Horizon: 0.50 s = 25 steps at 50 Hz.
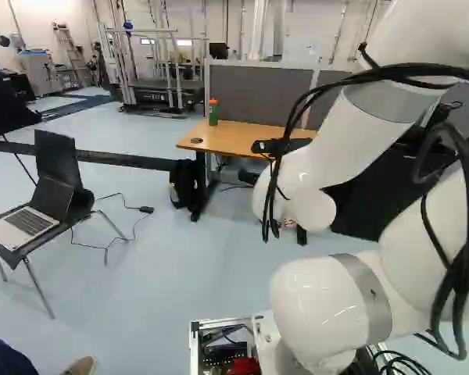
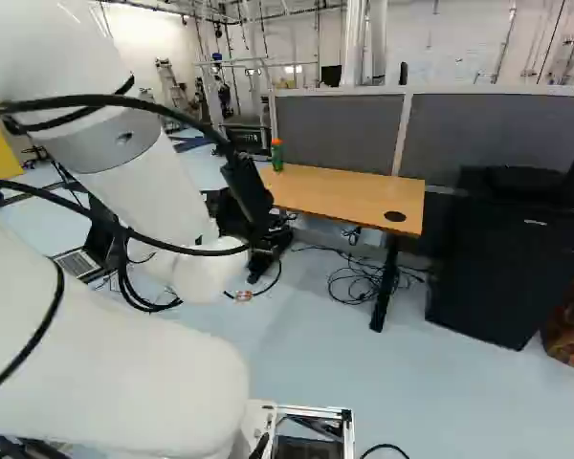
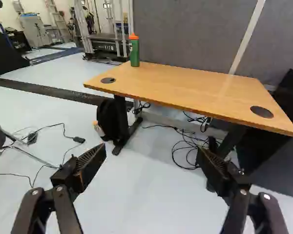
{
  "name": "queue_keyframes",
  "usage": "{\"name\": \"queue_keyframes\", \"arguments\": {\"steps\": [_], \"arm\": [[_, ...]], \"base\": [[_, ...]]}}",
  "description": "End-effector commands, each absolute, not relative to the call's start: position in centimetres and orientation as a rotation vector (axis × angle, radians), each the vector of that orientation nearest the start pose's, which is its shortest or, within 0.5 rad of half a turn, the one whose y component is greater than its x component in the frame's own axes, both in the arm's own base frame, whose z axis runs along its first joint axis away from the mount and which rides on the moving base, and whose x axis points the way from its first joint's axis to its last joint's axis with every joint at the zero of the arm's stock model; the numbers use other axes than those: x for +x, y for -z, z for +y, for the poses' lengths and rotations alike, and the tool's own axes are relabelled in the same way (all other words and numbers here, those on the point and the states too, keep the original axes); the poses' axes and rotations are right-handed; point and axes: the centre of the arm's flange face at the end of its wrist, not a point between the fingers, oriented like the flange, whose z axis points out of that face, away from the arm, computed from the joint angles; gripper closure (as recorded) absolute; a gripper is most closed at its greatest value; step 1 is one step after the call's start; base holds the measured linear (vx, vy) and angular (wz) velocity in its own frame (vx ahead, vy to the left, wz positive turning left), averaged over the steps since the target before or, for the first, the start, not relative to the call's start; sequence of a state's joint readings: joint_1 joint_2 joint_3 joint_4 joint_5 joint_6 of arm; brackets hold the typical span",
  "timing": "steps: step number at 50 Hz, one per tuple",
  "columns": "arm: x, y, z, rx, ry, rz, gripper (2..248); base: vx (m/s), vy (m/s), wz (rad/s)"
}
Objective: Pick up the green bottle from the table
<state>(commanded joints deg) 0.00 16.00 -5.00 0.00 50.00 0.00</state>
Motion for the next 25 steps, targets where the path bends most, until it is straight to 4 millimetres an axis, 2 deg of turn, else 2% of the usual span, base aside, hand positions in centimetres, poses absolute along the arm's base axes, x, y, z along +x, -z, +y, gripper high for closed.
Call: {"name": "queue_keyframes", "arguments": {"steps": [25], "arm": [[27.03,-36.56,0.0,-2.558,1.824,0.0,3]], "base": [[0.0,0.0,0.0]]}}
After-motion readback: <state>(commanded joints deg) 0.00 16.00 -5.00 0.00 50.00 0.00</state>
